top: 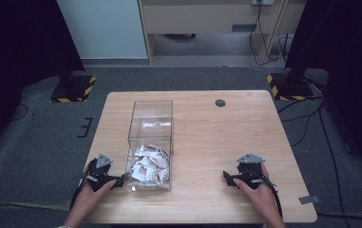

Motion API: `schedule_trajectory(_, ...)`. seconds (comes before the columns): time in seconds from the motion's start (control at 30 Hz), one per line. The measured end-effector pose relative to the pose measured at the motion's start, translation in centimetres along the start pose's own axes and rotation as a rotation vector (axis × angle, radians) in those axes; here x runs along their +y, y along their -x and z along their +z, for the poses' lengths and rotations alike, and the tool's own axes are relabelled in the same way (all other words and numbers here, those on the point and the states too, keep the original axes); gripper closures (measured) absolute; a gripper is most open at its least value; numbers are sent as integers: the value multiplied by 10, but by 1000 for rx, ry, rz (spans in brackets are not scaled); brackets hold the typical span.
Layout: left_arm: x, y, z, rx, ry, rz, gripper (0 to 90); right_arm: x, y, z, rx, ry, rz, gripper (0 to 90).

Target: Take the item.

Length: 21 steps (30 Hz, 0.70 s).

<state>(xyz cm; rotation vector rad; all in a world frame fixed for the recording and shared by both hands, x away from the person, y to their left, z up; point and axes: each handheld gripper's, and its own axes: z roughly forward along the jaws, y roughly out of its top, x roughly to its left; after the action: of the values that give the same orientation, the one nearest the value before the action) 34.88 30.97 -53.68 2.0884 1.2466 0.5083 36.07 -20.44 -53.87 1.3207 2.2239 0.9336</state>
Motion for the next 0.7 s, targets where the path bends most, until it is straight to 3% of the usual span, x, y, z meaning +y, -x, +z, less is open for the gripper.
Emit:
schedule_trajectory(0.33,0,0,0,0,0,0,0,2,0,-3,24,0,23,64)
schedule_trajectory(0.7,0,0,0,0,0,0,0,17,-10,-13,40,41,-11,108)
